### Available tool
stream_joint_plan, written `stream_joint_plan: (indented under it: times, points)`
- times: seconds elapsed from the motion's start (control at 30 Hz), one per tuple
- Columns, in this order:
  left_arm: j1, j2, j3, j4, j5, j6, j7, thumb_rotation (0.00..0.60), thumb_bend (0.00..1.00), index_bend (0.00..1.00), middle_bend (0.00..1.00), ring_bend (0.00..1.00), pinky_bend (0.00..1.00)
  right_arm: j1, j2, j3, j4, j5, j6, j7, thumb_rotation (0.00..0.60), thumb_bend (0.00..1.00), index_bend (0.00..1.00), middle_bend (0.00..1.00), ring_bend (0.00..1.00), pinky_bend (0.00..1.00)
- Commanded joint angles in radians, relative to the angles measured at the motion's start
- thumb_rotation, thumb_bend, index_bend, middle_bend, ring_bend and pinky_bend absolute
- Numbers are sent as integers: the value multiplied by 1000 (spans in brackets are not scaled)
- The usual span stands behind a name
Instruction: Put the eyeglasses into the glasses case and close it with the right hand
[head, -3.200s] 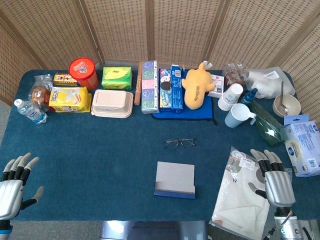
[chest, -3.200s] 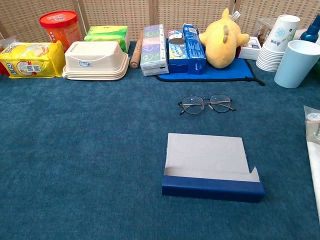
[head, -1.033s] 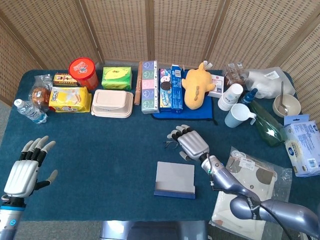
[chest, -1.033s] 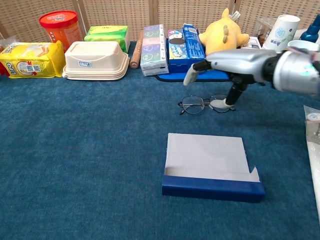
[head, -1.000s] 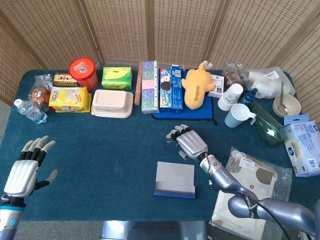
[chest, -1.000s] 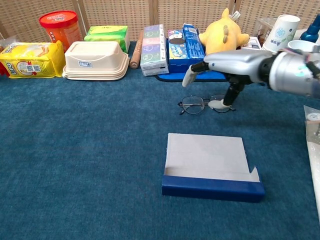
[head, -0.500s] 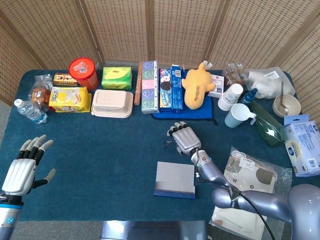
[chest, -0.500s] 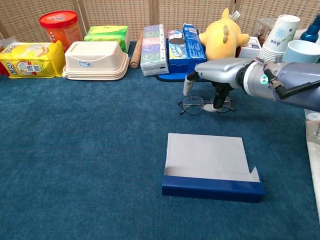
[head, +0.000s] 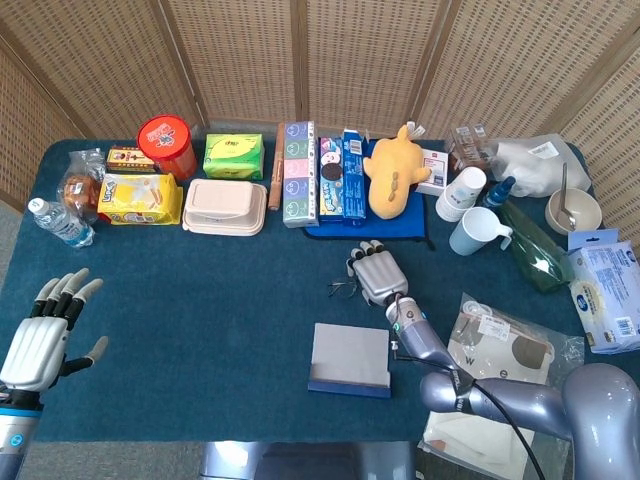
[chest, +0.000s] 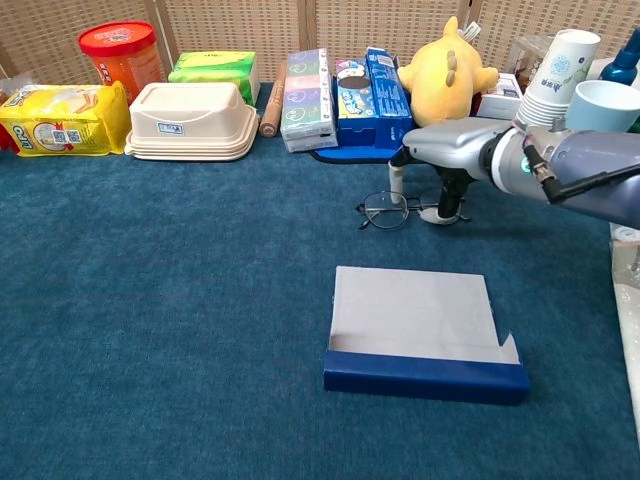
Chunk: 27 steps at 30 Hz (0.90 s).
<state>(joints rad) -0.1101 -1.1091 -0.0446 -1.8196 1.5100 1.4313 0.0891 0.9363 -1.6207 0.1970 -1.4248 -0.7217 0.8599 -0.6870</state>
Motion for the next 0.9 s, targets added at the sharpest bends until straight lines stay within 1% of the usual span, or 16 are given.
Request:
stream_joint_plan:
  times: [0.03,0.3,0.57,0.9]
  points:
    - [-1,0,0,0,3,1,-1,600,284,117,42,0,0,-1,4,-5,-6,-4,7,6,600,354,403,211,114,131]
    - [2,2,5,-1,6,11,-6,600,285,117,42,0,0,1,-1,-13,8,-6,5,35,600,352,462,225,128,134]
    - [7,2,5,3,6,26,-13,600,285,117,41,0,0,17,-24,-13,40,-8,-13,58,600,348,498,245,150,138]
    - [12,6,6,12,2,36,-27,600,285,117,41,0,0,35,-52,-8,75,-13,-26,84,600,324,595,322,206,149]
